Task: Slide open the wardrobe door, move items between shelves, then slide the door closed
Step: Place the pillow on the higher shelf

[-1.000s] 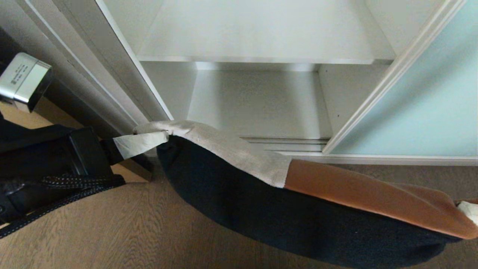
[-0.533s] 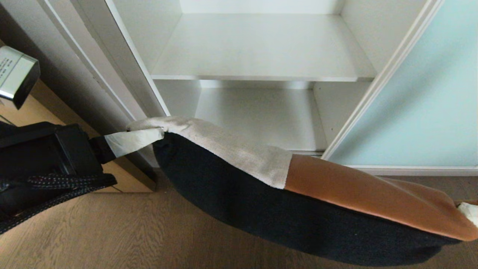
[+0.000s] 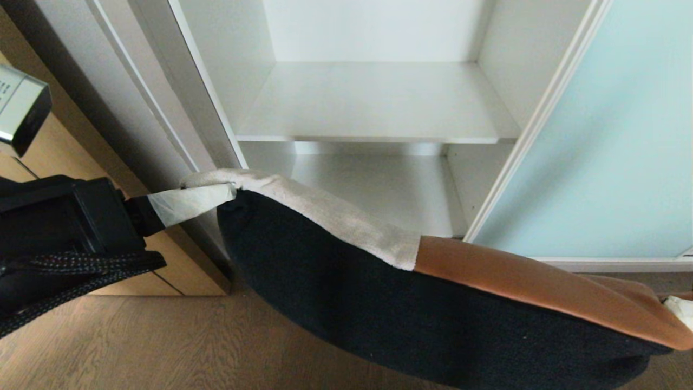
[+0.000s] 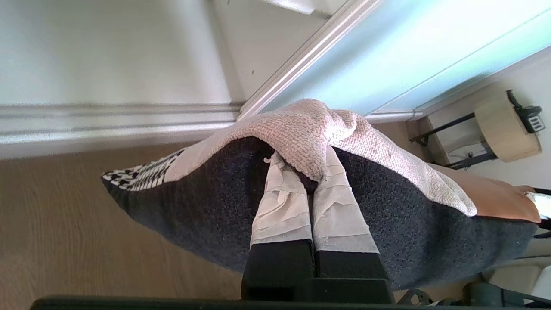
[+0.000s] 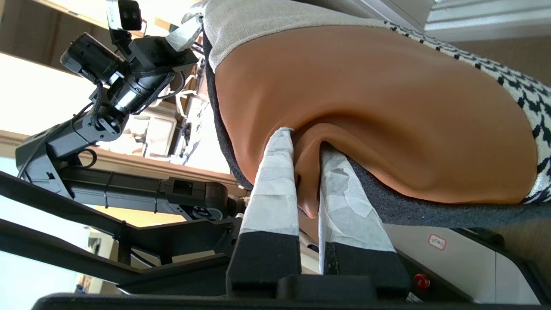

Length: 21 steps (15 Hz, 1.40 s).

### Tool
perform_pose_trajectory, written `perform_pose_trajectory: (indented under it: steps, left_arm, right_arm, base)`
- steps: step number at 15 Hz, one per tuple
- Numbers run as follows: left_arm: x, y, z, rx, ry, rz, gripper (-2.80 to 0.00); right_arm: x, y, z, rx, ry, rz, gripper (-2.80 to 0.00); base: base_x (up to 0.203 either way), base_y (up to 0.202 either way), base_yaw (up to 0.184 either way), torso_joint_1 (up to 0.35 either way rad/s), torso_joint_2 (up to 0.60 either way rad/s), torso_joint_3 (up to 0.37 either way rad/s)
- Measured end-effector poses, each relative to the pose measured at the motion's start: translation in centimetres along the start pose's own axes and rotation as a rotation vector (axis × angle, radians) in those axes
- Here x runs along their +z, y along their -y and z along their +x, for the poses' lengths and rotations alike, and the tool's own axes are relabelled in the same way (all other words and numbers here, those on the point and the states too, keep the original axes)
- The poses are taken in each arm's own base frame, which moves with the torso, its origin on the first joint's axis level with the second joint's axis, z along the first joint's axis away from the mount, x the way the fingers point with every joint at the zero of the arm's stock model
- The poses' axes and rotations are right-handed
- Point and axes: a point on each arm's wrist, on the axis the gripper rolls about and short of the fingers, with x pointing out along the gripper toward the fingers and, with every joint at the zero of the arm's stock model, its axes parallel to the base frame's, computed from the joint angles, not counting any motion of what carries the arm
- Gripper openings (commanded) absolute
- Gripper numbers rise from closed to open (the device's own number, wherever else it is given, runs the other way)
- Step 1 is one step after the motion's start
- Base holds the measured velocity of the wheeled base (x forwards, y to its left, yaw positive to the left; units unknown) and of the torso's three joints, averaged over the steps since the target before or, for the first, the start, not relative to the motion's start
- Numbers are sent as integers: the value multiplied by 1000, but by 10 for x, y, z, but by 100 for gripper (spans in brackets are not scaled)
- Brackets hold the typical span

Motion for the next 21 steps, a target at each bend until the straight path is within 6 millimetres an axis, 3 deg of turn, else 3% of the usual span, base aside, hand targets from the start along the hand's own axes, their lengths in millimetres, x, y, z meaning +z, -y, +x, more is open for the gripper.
perform_pose_trajectory:
  steps: [21]
  left_arm:
    - [0, 0, 2, -1, -1, 0, -280]
  right_arm:
    - [-1, 1, 1, -3, -3, 4, -280]
  base:
    - [0, 0, 0, 1, 4, 202]
